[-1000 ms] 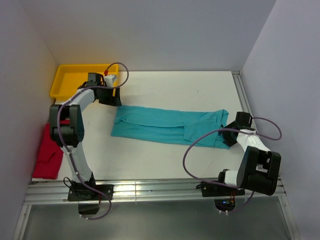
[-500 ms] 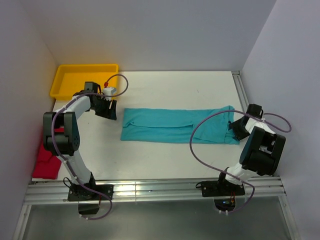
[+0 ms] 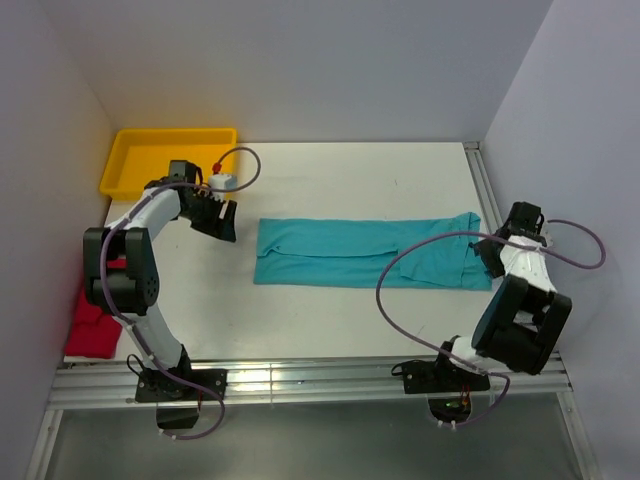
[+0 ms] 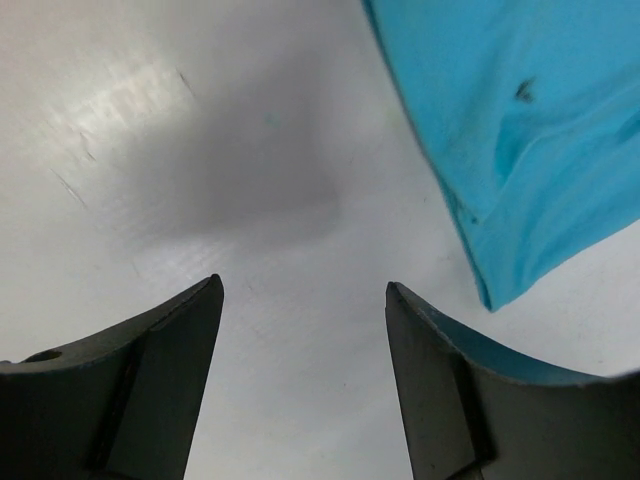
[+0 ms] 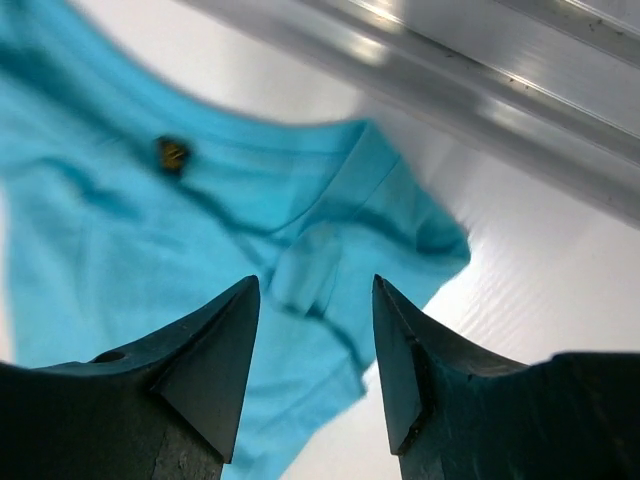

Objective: Roll the t-shirts
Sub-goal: Roll the tshirt

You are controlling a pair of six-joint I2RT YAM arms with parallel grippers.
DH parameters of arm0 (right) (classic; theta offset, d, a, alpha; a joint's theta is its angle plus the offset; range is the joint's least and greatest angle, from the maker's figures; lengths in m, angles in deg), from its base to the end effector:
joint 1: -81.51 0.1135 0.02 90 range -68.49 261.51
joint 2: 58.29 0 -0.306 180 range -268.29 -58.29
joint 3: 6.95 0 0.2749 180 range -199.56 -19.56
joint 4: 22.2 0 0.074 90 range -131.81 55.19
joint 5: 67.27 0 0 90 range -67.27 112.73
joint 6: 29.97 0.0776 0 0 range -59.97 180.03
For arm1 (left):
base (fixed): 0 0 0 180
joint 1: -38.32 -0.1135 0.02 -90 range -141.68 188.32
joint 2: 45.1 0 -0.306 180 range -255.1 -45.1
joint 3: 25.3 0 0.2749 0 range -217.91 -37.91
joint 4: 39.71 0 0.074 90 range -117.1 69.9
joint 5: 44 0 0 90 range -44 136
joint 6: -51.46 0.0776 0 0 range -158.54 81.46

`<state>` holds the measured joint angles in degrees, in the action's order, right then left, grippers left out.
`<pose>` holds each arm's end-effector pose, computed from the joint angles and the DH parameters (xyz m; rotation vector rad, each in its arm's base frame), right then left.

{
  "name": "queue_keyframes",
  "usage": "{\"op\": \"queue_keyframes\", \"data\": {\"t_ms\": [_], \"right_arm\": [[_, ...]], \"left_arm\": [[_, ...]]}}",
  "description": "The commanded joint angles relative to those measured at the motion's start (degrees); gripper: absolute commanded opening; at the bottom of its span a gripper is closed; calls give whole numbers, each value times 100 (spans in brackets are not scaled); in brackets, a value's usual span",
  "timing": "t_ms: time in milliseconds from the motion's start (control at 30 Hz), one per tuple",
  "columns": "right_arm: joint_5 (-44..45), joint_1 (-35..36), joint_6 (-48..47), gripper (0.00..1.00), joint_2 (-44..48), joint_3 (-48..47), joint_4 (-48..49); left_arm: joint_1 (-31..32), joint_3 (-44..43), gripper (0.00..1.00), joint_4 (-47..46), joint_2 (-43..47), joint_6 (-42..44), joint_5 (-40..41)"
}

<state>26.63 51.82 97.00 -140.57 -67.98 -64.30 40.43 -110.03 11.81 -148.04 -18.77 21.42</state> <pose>0.2606 -0.1547 0.1818 1.4866 2.2213 -0.0506 0.3983 -0.0470 0.1902 0.6124 2.6170 -0.5045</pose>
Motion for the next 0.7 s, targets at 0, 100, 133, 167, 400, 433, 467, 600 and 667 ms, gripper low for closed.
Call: {"op": "queue_keyframes", "data": {"t_ms": [0, 100, 133, 167, 400, 433, 467, 600, 667], "right_arm": [[84, 287, -76, 56, 774, -54, -311], [638, 918, 47, 57, 1292, 0, -600], [577, 1017, 73, 56, 1415, 17, -645], [377, 1122, 160, 53, 1747, 96, -628], [1355, 4538, 1610, 47, 1612, -377, -698], [1524, 5482, 1725, 47, 1105, -831, -759], [1682, 5901, 1926, 45, 813, -1096, -942], [2193, 7511, 2182, 43, -768, -2607, -1321], [2474, 8142, 2244, 41, -1692, -3618, -1724]], "left_arm": [[-18, -575, 72, -112, -33, -96, -660], [17, -847, 72, -252, -261, -254, -794], [61, -909, 72, -279, -323, -324, -890], [96, -1014, 71, -314, -385, -377, -908], [474, -1392, 67, -631, -1131, -974, -1223], [483, -1428, 67, -674, -1202, -1036, -1294], [501, -1480, 65, -710, -1272, -1089, -1339], [562, -1542, 63, -894, -1544, -1317, -1453], [580, -1560, 61, -947, -1641, -1370, -1340]]}}
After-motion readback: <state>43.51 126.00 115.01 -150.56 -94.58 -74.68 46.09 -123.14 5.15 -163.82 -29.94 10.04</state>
